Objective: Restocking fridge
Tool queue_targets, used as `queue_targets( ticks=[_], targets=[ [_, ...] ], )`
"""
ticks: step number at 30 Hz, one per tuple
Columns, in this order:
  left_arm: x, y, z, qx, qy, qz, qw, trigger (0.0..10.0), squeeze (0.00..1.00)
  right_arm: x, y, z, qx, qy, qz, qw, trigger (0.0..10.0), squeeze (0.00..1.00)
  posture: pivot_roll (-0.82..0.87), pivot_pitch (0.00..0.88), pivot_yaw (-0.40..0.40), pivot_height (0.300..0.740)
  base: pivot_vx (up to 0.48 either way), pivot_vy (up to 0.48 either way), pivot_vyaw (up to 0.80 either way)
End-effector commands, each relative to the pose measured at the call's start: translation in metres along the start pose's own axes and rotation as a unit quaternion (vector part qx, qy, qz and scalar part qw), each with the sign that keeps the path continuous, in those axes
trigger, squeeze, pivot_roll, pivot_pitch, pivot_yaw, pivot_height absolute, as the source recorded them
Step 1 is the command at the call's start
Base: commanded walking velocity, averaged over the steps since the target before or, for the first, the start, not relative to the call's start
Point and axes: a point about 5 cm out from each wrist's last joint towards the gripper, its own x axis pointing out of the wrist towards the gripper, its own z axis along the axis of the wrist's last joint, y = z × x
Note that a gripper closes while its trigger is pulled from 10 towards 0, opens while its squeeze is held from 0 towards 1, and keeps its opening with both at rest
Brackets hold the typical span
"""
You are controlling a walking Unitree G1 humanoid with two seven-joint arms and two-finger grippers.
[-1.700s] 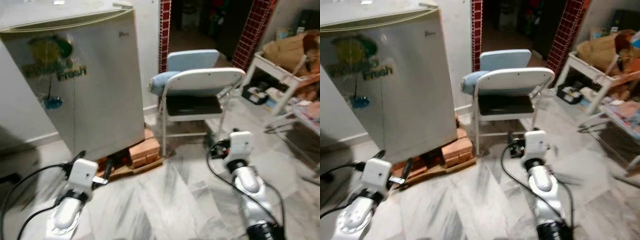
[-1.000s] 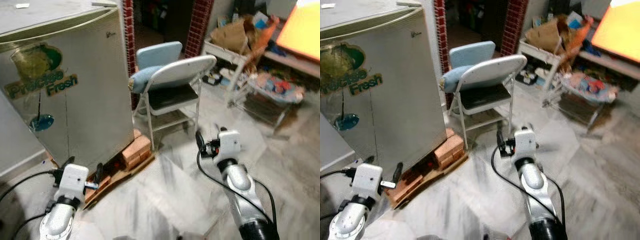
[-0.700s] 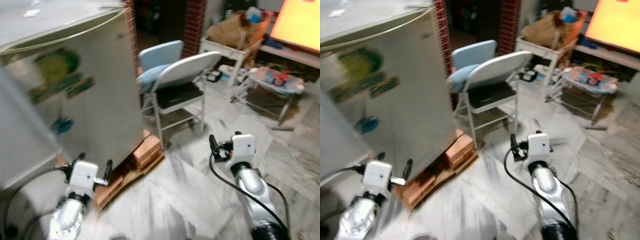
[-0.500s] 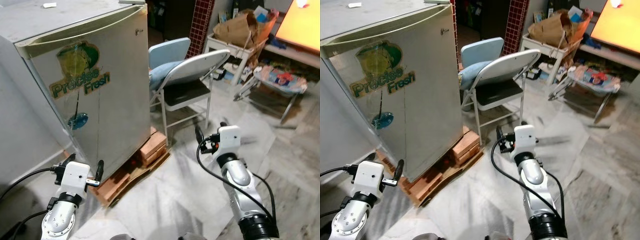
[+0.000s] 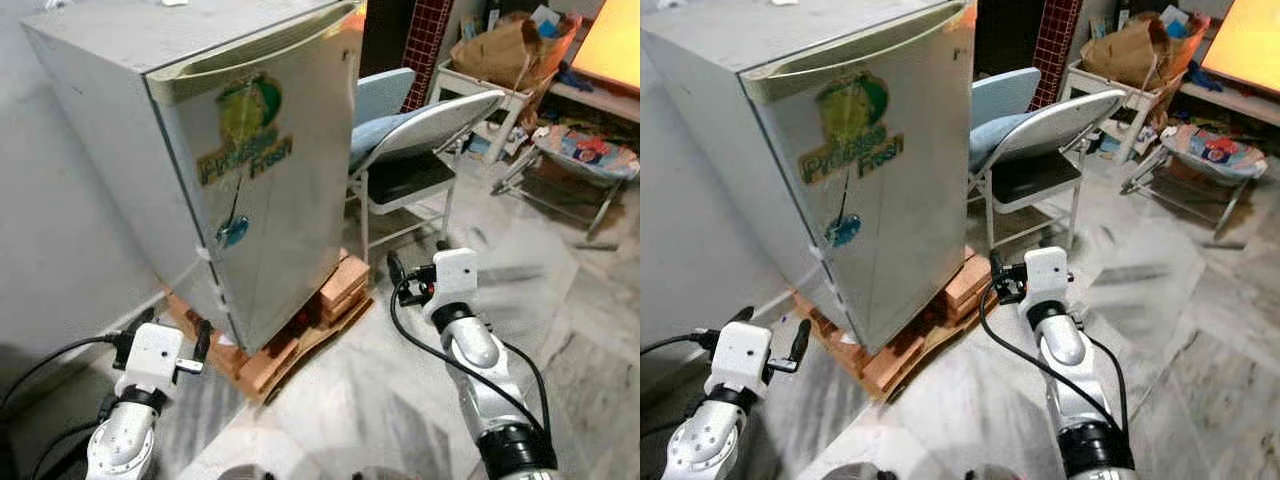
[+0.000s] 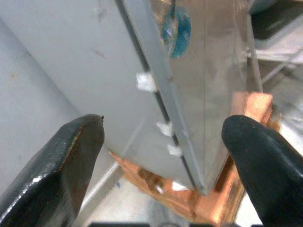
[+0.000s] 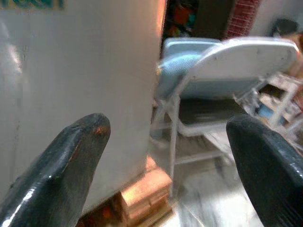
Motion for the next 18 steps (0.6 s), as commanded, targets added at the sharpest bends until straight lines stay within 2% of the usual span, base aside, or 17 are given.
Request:
queue_targets(
  ticks=[1,6,9,18],
  targets=[
    [-0.0025,0.0047,-0.0005,0.009,0.001,0.003,1.000,10.0,0.00,0.0008,-0.0005,0.0009,0.004,-0.001,-0.005,1.000,10.0,0.00,0.02,0.032,-0.006,0.740,0.000,0.480,0.00],
    [-0.0026,0.0040,-0.0007,0.009,-0.001,0.001,1.000,10.0,0.00,0.0006,0.0014,0.0000,0.004,0.000,0.001,1.000,10.0,0.00,0.02,0.031,-0.010,0.740,0.000,0.480,0.00],
    [-0.0023,0.0039,0.0000,0.009,-0.005,0.001,1.000,10.0,0.00,0.0025,0.0026,0.0014,0.003,-0.002,0.005,1.000,10.0,0.00,0.02,0.031,-0.010,0.740,0.000,0.463,-0.51],
    [-0.0028,0.0002,0.0020,0.008,-0.015,-0.004,1.000,10.0,0.00,0.0065,0.0007,0.0036,-0.004,-0.003,0.009,1.000,10.0,0.00,0.02,0.028,-0.023,0.740,0.000,0.000,-0.71]
  ],
)
